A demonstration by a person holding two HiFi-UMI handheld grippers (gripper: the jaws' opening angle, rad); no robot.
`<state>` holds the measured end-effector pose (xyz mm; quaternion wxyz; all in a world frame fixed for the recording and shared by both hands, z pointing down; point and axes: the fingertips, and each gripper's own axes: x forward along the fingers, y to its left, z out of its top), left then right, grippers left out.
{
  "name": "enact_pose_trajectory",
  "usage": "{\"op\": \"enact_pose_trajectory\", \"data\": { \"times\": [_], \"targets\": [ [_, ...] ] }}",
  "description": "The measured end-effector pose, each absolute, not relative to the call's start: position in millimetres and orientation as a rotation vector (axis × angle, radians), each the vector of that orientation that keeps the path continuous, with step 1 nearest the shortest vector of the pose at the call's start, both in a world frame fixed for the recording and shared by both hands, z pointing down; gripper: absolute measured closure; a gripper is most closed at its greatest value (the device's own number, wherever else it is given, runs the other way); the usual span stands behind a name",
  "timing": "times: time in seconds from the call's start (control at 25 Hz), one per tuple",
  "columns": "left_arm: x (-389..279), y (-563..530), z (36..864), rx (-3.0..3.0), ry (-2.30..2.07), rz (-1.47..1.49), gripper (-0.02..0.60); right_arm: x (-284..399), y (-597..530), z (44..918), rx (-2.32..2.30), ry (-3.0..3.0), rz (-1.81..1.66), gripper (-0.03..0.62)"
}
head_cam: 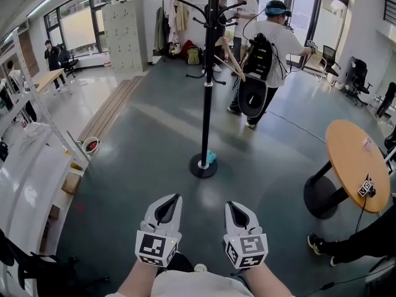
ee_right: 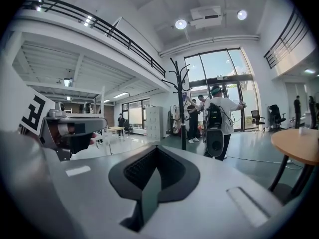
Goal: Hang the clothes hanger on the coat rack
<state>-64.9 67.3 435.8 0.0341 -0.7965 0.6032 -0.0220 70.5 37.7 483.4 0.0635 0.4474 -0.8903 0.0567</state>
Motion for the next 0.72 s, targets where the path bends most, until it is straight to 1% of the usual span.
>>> {"op": "enact_pose_trajectory", "data": {
  "times": [0.72],
  "targets": [
    [-60.4,61.7,435.8,-2.457,1.832,-0.068,0.581,75.7,31.8,485.4,1.367,-2.664,0.163,0.568]
  ]
}}
